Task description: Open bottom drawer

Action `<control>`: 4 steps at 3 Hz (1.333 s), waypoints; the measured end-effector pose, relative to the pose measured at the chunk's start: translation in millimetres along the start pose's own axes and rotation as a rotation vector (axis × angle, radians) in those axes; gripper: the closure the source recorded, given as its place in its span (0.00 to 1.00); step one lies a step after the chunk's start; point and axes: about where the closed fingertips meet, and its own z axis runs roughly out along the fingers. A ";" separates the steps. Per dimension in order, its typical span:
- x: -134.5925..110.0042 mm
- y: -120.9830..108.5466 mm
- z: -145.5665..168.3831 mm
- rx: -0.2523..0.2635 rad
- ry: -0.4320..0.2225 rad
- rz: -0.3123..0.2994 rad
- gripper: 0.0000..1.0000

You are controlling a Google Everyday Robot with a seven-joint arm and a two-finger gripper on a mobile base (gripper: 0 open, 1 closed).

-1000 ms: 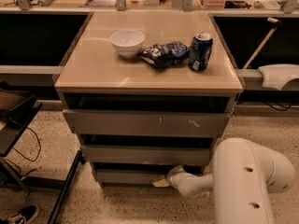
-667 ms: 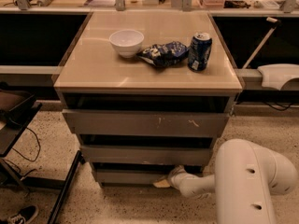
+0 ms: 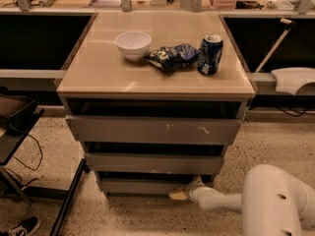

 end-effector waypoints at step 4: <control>3.5 3.0 17.5 0.033 0.058 -0.104 0.00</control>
Offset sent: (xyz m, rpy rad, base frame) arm 0.0045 0.0001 -0.0004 -0.0431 -0.0007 0.0080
